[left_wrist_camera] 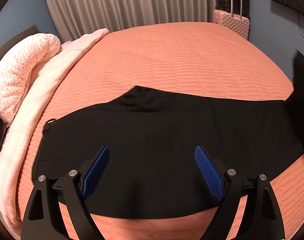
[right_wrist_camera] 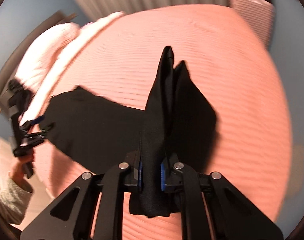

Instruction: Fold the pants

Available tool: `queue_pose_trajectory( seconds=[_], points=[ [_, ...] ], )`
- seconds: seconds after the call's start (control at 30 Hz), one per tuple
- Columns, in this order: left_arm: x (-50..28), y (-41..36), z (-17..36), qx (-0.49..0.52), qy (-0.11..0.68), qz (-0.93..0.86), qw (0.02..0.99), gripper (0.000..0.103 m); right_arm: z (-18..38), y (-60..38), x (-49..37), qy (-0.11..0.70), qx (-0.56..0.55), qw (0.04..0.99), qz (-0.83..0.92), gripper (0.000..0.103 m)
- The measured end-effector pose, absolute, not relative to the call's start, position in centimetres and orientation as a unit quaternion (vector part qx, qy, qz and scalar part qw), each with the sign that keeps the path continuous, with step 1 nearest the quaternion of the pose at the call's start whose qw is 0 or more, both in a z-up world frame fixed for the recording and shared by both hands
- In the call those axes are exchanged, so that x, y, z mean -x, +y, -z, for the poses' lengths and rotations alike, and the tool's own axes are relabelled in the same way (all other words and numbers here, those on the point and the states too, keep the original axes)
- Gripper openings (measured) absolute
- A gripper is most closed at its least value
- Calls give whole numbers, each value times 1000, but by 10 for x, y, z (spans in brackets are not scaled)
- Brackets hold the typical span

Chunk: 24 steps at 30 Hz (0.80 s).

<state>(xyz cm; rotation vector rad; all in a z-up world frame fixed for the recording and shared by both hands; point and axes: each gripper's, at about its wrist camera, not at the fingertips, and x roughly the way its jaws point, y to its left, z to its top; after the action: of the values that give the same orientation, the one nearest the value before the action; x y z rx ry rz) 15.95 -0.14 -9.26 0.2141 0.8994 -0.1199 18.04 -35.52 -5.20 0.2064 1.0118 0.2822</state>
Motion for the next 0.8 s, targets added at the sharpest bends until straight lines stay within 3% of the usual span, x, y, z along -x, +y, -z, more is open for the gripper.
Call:
queue_pose_trajectory(
  seconds=[0.13, 0.43, 0.53, 0.57, 0.6, 0.67, 0.8],
  points=[
    [-156, 35, 90, -105, 431, 47, 895, 85, 59, -265, -221, 487, -82, 847, -196, 11],
    [-160, 121, 88, -111, 430, 17, 896, 85, 158, -104, -263, 546, -46, 800, -245, 12],
    [-162, 142, 91, -104, 432, 7, 896, 85, 183, -89, -257, 538, -20, 815, -217, 24],
    [-162, 147, 92, -100, 432, 5, 896, 85, 181, -90, -255, 533, -32, 818, -216, 34],
    [-161, 155, 94, -97, 434, 1, 896, 85, 179, -92, -252, 532, -41, 818, -215, 55],
    [-160, 165, 97, -93, 436, -4, 895, 85, 167, -94, -241, 528, -39, 825, -197, 80],
    [-156, 192, 103, -69, 440, -25, 895, 85, 130, -110, -211, 477, 7, 860, -179, 84]
  ],
)
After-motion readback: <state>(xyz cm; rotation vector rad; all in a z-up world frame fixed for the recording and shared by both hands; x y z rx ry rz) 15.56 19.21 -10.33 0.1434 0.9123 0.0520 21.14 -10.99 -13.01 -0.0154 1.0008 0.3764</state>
